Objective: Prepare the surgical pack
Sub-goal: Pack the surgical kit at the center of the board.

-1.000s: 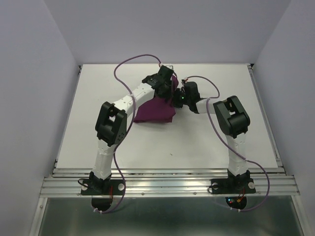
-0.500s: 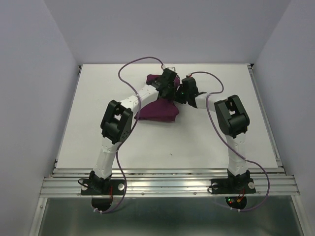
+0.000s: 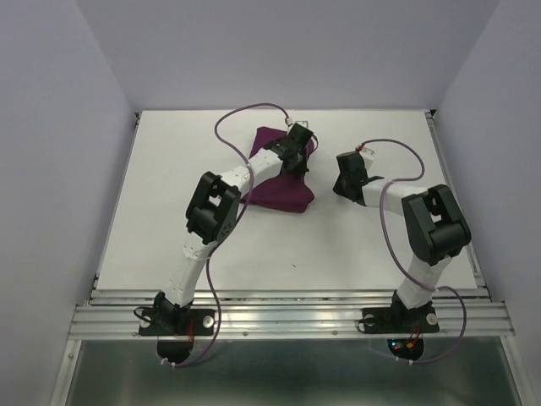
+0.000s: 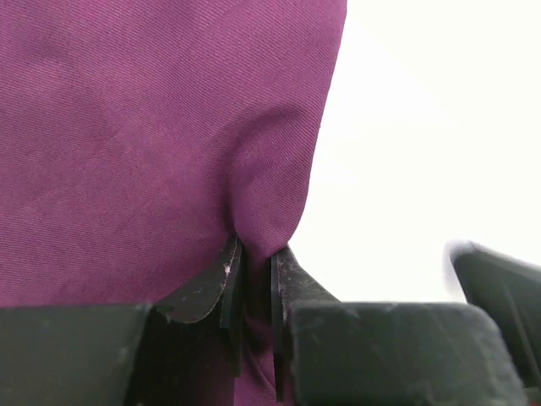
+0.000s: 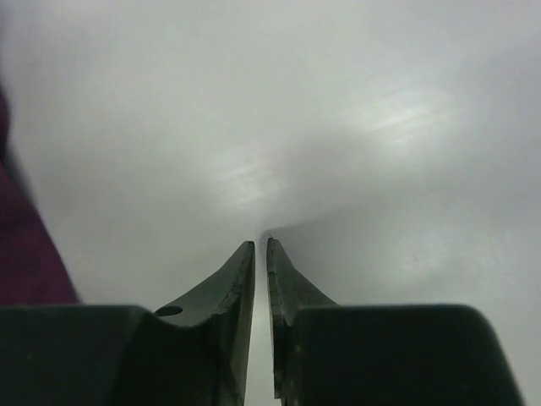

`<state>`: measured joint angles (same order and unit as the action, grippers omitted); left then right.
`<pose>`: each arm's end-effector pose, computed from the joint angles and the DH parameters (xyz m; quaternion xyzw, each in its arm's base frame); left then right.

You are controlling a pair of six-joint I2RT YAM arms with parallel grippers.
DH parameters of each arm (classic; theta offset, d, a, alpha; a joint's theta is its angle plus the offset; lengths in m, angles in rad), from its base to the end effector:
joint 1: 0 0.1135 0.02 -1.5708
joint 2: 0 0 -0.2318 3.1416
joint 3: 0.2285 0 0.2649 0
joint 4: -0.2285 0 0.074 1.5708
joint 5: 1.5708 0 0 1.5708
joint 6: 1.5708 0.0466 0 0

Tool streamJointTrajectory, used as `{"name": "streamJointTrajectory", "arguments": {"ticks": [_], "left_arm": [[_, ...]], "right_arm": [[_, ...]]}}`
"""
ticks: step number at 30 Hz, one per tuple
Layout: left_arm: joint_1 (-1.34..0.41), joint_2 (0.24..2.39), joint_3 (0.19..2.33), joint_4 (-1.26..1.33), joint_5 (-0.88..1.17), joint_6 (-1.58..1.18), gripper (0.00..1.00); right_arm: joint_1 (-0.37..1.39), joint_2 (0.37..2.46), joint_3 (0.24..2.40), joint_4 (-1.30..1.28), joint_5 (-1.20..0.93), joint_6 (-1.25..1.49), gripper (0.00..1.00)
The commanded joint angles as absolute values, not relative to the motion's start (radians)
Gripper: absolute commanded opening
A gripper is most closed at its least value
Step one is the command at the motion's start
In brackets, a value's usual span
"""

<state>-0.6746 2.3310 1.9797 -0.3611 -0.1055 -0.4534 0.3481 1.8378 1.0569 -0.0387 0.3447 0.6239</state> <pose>0.4199 -0.3295 0.1704 0.0784 0.9049 -0.1816 0.3768 0.3693 0.1172 0.1119 0.1883 0.8992 0.0277 0.3941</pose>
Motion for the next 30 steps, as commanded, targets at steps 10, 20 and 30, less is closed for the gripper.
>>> {"name": "streamJointTrajectory", "arguments": {"ticks": [10, 20, 30], "left_arm": [[-0.696, 2.269, 2.008, -0.379, -0.113, -0.465, 0.72], [-0.721, 2.016, 1.968, -0.419, -0.238, -0.387, 0.93], [-0.529, 1.775, 1.557, -0.367, -0.213, -0.393, 0.0]], "right_arm": [[0.354, 1.441, 0.71, -0.075, 0.563, 0.594, 0.77], [0.394, 1.287, 0.793, -0.144, 0.353, 0.574, 0.76], [0.571, 1.61, 1.084, -0.13, 0.353, 0.551, 0.4]]}}
